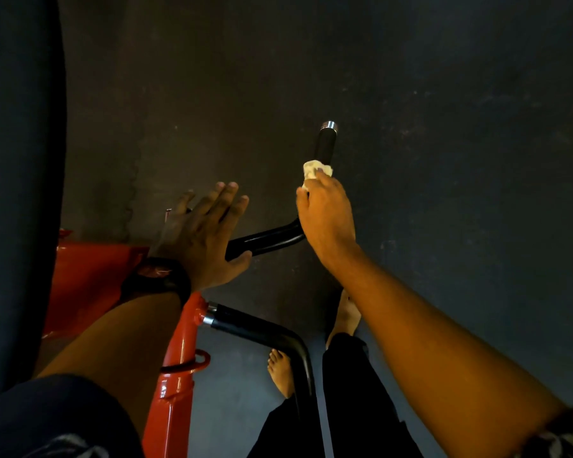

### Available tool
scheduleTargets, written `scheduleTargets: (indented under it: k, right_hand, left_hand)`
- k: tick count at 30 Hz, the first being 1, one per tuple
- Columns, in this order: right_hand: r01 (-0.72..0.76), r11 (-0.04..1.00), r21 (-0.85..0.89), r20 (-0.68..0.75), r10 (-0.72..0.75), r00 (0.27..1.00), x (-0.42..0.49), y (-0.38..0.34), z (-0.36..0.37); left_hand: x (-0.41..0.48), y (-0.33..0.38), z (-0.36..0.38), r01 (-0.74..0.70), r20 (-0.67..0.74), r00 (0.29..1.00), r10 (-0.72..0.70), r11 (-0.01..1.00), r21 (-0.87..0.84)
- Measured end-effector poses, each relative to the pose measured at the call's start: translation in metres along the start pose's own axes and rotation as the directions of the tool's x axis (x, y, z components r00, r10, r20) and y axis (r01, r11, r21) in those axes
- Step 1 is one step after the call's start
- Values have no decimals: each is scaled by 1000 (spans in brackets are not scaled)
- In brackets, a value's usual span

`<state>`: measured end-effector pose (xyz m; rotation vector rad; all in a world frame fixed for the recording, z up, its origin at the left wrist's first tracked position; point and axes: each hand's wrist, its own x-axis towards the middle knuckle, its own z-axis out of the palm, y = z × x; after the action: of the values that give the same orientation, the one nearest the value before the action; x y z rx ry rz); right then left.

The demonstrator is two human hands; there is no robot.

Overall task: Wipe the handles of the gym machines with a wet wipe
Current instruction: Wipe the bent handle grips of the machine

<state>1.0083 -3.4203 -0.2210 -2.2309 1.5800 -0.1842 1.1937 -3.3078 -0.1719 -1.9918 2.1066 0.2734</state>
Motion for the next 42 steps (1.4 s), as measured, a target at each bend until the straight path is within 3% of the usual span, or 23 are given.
scheduleTargets:
  k: [2, 5, 7, 10, 14, 19, 23, 26, 31, 36, 42]
  right_hand:
    - [52, 998, -42, -5, -52, 999, -2, -6, 1]
    - [226, 973, 50, 56, -229, 972, -24, 3, 4]
    - [175, 982, 72, 26, -178, 984, -10, 15, -2]
    - [-11, 1000, 0, 64, 11, 998, 24, 18, -8]
    - [53, 998, -39, 71, -51, 996, 8, 3, 2]
    - [-110, 990, -87, 40, 114, 993, 50, 5, 2]
    - [-44, 998, -53, 109, 49, 993, 37, 0, -4]
    - [30, 999, -42, 48, -28, 998, 34, 1, -5]
    - [-173, 985, 24, 45, 172, 984, 83, 10, 0]
    - [-87, 996, -26, 59, 88, 994, 63, 3, 0]
    - [-338, 911, 237, -17, 352, 936, 103, 14, 0]
  left_hand:
    - [0, 1, -1, -8, 0, 1000, 8, 1000, 4]
    - [-2, 0, 0, -23, 14, 1000, 23, 1000, 13]
    - [-2, -2, 1, -49, 22, 999, 48, 999, 21]
    - [-1, -2, 1, -49, 38, 998, 48, 999, 23]
    - [-2, -1, -1, -57, 98, 994, 50, 996, 71]
    - [7, -2, -3, -43, 135, 990, 35, 997, 56]
    - [12, -2, -4, -68, 63, 996, 67, 998, 16]
    - [11, -3, -3, -100, -3, 995, 100, 995, -2]
    - [12, -4, -1, -116, -7, 993, 116, 993, 11]
    - [10, -4, -1, -131, -45, 991, 130, 991, -17]
    - [12, -5, -2, -134, -60, 989, 132, 990, -30]
